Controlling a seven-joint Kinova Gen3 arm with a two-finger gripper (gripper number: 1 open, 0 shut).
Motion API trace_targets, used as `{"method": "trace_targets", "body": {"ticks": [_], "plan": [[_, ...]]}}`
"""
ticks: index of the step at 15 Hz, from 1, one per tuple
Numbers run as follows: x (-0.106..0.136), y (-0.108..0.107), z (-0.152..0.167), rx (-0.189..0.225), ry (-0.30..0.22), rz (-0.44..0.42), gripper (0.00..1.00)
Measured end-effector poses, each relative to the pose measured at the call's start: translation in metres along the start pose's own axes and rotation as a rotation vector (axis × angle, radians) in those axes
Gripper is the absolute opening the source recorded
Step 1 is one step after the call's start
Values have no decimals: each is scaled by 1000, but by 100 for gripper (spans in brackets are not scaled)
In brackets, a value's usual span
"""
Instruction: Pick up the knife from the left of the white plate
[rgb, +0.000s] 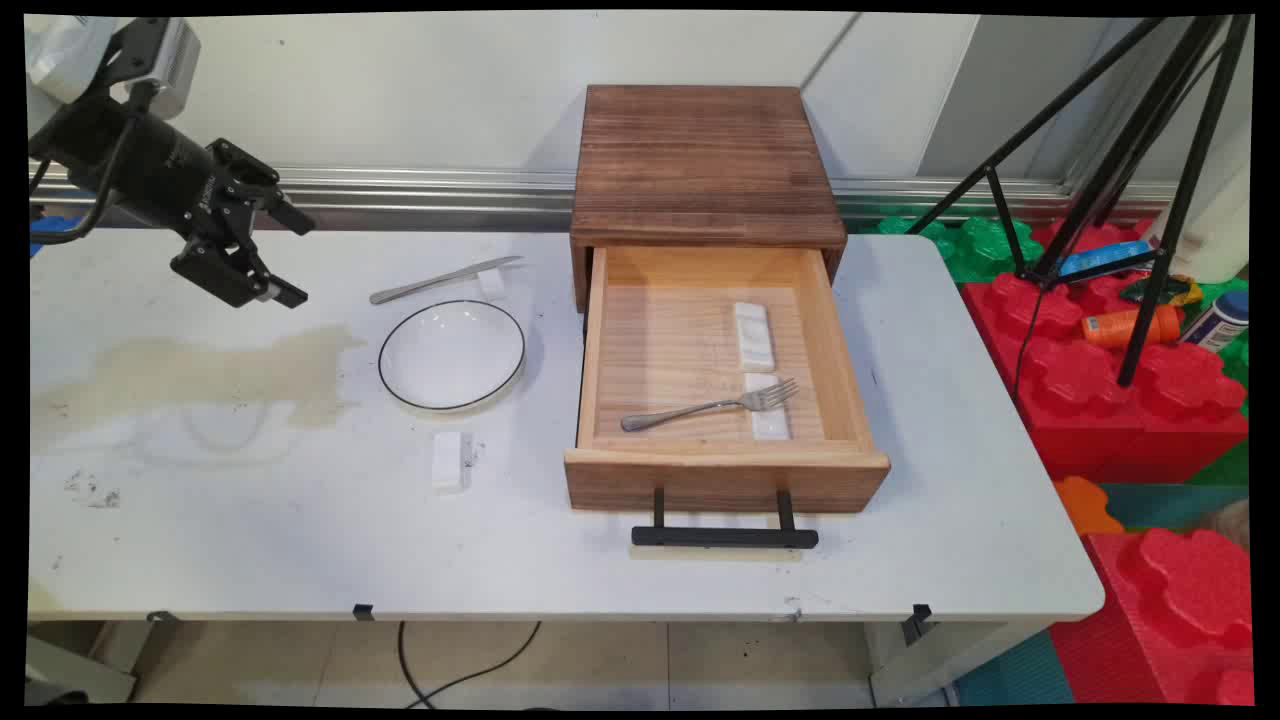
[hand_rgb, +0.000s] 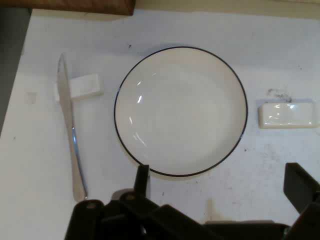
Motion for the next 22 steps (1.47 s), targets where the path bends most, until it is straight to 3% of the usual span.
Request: {"method": "trace_targets", "body": {"ticks": [4, 11, 22], "plan": [[3, -8, 1, 32, -15, -45, 100], [22, -40, 11, 104, -58, -135, 100], [43, -93, 49, 188, -136, -191, 100]]}}
